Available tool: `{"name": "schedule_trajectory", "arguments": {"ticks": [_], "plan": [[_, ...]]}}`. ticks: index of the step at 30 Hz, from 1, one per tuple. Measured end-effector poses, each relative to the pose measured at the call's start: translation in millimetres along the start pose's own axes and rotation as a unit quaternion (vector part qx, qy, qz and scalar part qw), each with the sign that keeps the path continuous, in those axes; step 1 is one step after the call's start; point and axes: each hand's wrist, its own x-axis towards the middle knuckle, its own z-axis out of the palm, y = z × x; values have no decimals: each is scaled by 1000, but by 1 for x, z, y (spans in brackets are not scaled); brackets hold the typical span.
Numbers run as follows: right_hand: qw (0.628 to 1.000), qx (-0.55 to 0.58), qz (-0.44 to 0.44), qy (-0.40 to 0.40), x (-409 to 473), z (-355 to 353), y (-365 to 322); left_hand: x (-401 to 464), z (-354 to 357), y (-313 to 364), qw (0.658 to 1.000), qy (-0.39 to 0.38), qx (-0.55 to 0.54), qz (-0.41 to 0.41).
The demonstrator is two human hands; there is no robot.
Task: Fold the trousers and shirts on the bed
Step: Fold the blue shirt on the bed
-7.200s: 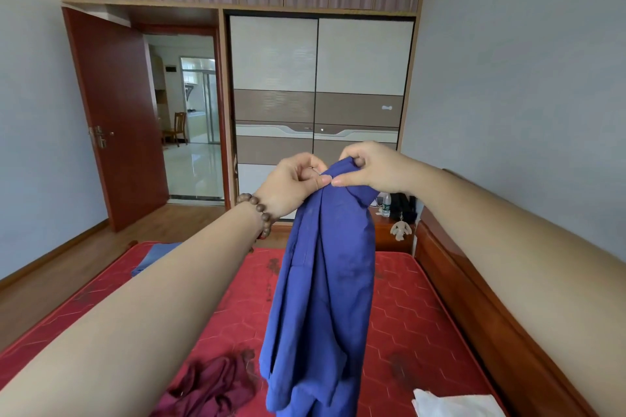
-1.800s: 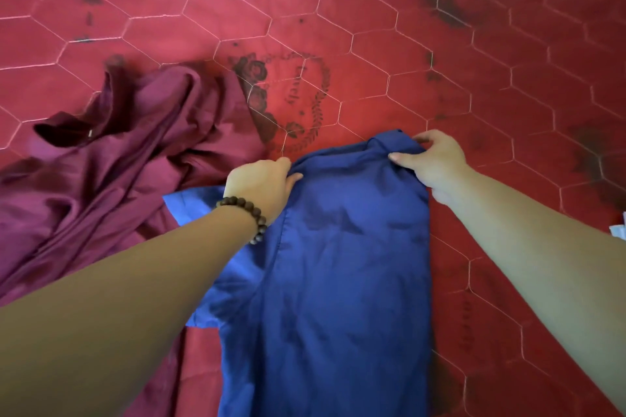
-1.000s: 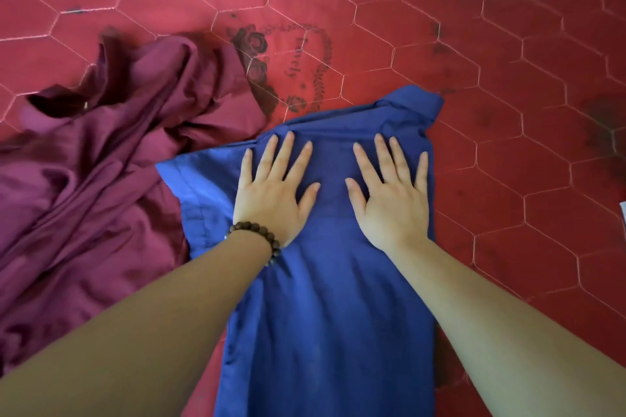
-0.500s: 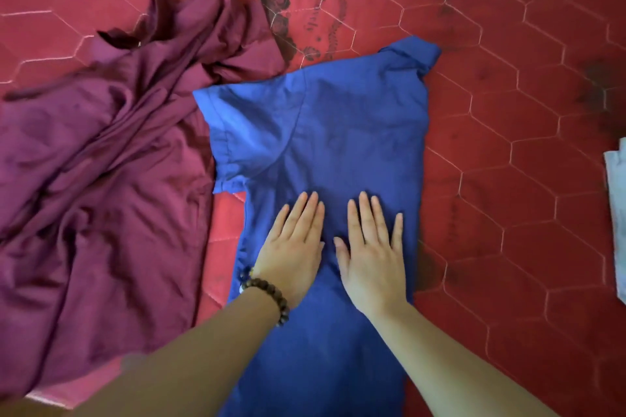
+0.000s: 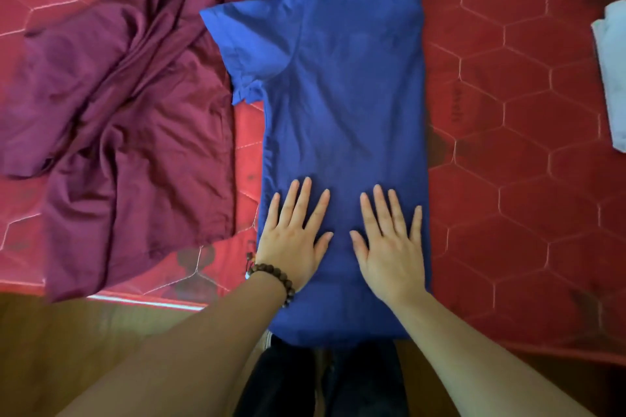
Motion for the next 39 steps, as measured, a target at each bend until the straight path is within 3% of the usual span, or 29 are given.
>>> {"name": "schedule_trajectory", "arguments": {"ticks": [7,10,13,19,32,39], "plan": [[997,-15,78,-14,-59,5,20,-57,12,-10,999,3,8,-45],[1000,6,20,1,-70,5,-10,-67,14,4,999,11,-22,24],[999,-1,-39,-38,-76,7,-31,-74,15,9,998,0,-25,62],[997,8,50,-53,-55,-10,-13,-67,-1,-20,999,-15,-23,-44],[993,58,-93,-50,103,-85,-17,60,-82,-56,978,40,-55,-195],[983,30,-174,-51,243,-113,-32,148,-98,-87,918,132,-180,-327]]}}
